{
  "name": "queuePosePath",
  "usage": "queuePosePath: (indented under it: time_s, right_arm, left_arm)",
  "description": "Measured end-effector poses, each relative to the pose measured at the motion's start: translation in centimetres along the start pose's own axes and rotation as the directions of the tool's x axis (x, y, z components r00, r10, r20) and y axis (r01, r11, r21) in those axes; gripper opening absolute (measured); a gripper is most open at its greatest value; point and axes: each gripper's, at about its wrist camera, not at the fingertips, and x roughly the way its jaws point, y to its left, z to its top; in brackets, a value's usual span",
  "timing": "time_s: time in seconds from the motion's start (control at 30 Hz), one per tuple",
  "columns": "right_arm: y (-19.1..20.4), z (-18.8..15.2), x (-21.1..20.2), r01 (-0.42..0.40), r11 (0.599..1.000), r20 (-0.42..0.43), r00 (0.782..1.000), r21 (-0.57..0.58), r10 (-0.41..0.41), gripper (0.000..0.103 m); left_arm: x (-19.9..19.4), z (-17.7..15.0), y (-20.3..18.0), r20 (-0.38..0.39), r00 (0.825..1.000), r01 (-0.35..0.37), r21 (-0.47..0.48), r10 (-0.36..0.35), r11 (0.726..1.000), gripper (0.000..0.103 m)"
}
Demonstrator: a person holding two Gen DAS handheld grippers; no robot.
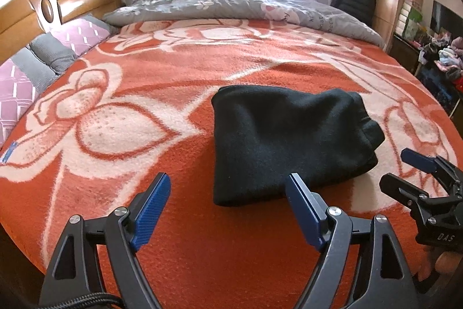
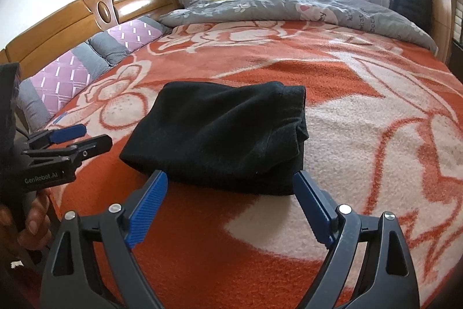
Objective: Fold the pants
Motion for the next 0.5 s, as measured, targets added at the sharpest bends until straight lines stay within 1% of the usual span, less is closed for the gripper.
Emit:
queuePosePath:
  time_s: [0.23,0.4,0.5]
  right_arm:
    - [-0.6,-1.1,0.7,0.035,0.999,0.033,0.999,0.013,-0.035,0.09]
    - [-0.8,-1.8,1.0,0.061,0.998,0.097,0.993,0.016,-0.062,0.09]
    - [-0.7,-2.0,1.5,0.065,0.998,0.1,0.993,0.016,-0.066,0.092]
  left_arm:
    - [1.1,-1.3,-0.5,-0.009,1.0,-0.02,0.017,0.02,1.0,0.082]
    - [1.5,-1.8,-0.9,0.019,0.999,-0.034,0.013,0.033,0.999,0.082]
    - [1.7,-1.9,-1.0,0.032,0.999,-0.041,0.013,0.041,0.999,0.083]
